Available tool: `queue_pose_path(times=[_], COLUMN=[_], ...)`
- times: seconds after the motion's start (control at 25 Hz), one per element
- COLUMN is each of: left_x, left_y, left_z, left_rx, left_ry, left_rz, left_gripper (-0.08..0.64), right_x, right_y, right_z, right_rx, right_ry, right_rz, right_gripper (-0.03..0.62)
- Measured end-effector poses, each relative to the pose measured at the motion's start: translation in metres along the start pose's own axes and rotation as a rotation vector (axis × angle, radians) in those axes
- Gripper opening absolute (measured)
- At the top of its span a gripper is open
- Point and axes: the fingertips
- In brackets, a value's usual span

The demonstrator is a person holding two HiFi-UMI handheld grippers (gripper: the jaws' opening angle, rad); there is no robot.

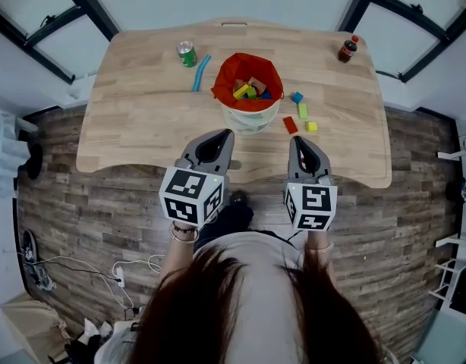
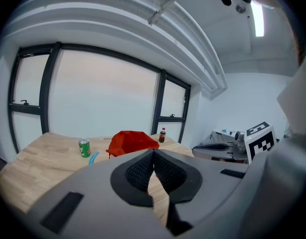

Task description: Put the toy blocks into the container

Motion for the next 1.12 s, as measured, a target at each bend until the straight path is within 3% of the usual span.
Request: queue_pose_path(times=[0.72, 1.12], left_x=[-0.052, -0.054], left_y=[0.024, 0.034], left_z=[-0.025, -0.034], left_rx=[0.008, 0.019], left_ry=[-0.052, -0.043], left_rz=[-0.030, -0.019], left_gripper=[0.009, 0.009], right_x=[-0.009, -0.001], right_y=[0.013, 0.001], right_z=[-0.054, -0.065], right_rx=[-0.057, -0.102], right_ry=[-0.049, -0.014], right_rz=[0.049, 0.053], right_gripper=[0.034, 0.034])
Point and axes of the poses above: the fingertips, and each gripper's own axes: z backward along the fingers, x to its right, y out of its top, and after that the axes turned 9 degrees about -x, right-handed
